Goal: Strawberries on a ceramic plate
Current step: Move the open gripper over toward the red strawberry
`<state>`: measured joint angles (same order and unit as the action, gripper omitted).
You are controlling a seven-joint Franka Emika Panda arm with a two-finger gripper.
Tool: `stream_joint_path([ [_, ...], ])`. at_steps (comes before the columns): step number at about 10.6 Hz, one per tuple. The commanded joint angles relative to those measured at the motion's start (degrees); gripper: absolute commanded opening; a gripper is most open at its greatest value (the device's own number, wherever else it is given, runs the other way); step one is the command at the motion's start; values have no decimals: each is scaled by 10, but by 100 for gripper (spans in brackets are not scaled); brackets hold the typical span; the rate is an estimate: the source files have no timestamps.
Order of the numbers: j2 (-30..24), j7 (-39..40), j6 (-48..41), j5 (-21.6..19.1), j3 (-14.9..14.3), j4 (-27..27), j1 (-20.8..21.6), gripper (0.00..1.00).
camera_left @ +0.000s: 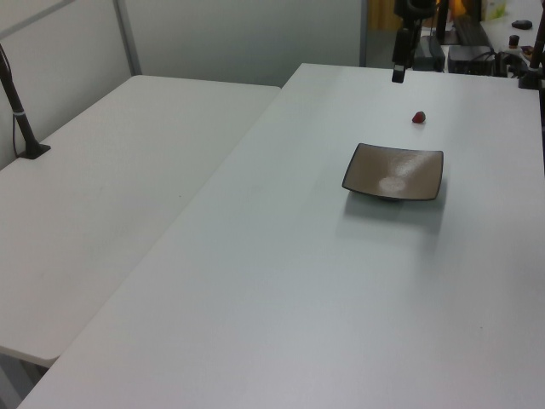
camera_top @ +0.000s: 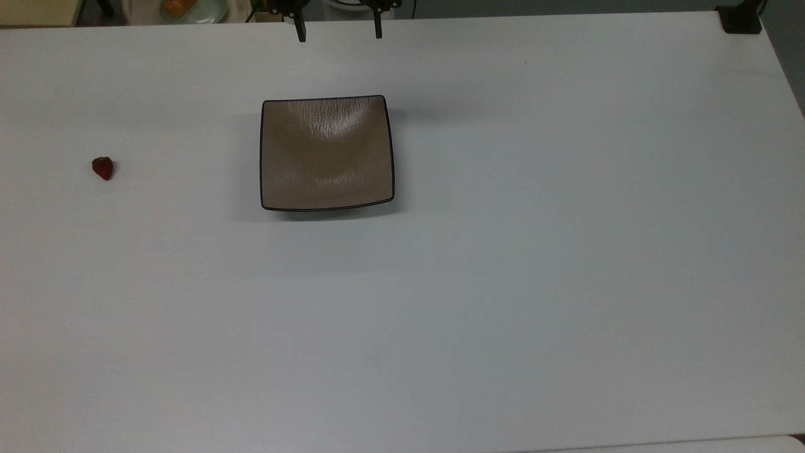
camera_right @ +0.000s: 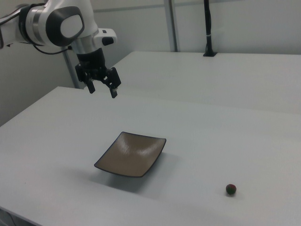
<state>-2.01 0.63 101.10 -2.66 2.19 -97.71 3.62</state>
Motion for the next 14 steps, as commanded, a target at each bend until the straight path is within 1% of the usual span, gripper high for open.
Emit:
stream_joint_path([
  [1,2,-3,19,4,-12,-8,10,100],
  [5,6,-3,30,4,-12,-8,3,100],
  [8,8,1,34,3,-12,-8,-25,100],
  [10,14,10,63,4,-12,-9,-46,100],
  [12,25,36,81,4,-12,-10,-64,100],
  [13,33,53,87,5,-17,-9,-77,100],
  [14,39,89,88,4,-29,-11,-80,100],
])
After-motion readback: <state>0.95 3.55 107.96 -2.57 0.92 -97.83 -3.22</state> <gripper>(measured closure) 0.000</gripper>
